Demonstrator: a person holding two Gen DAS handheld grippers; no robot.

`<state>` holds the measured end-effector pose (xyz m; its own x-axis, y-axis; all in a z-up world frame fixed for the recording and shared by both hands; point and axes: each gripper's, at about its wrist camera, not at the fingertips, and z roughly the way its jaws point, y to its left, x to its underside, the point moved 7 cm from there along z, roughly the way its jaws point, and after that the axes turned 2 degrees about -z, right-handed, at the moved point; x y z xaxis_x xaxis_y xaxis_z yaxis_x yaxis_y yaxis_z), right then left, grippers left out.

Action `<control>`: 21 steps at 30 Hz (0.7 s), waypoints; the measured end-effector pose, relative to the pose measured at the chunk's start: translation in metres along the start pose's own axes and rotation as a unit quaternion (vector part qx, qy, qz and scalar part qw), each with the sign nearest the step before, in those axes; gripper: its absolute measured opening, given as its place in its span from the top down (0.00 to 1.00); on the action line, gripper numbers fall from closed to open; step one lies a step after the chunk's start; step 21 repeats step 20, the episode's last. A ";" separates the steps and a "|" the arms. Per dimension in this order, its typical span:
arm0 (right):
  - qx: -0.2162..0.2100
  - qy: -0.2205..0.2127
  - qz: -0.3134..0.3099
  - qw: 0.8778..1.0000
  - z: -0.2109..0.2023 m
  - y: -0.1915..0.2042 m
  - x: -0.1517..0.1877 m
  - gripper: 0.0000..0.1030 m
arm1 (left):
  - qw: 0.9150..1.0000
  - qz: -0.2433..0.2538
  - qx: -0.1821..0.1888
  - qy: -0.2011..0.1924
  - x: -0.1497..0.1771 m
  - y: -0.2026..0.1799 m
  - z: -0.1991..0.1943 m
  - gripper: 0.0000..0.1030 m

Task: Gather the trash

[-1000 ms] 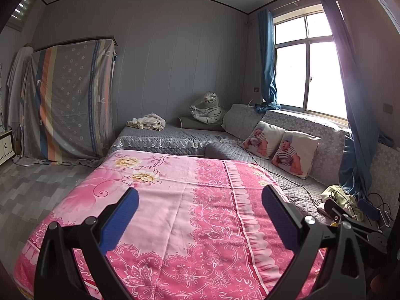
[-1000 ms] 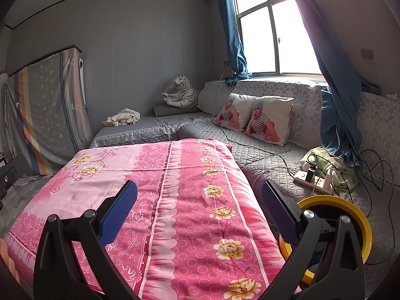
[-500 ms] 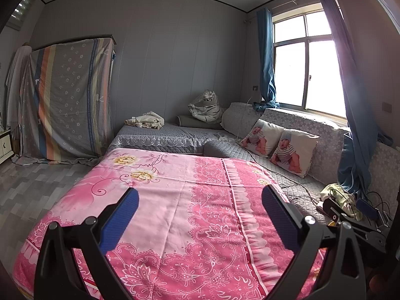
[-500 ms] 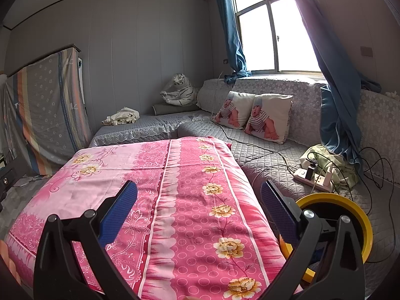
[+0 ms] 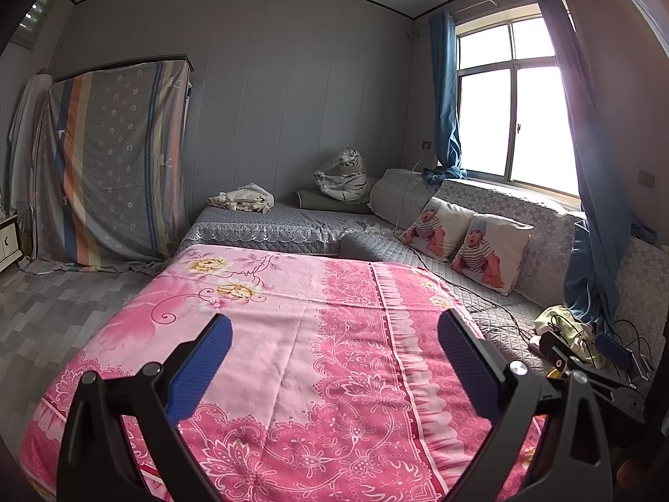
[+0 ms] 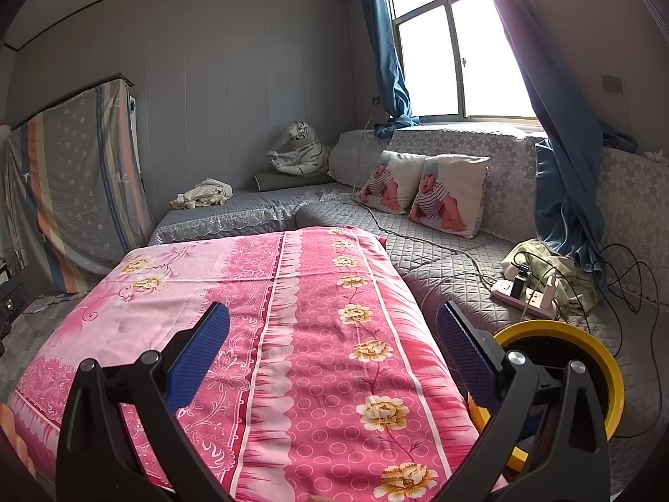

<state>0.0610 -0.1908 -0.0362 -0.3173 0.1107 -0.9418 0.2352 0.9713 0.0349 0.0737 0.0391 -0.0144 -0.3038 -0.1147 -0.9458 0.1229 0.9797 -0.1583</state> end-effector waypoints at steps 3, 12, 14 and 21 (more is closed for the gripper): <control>0.001 0.000 0.000 1.000 0.000 0.000 0.000 0.08 | 1.000 -0.002 0.001 0.003 0.001 0.001 0.001 0.08; -0.001 0.001 0.000 1.000 0.000 0.000 0.000 0.08 | 1.000 -0.004 -0.002 -0.005 0.001 0.001 -0.001 0.08; -0.001 0.002 0.000 1.000 0.001 0.001 0.001 0.08 | 1.000 -0.004 0.000 -0.004 0.001 0.001 0.000 0.08; -0.001 0.003 0.000 1.000 0.001 0.001 0.002 0.08 | 1.000 -0.003 0.001 -0.003 0.001 0.001 0.001 0.08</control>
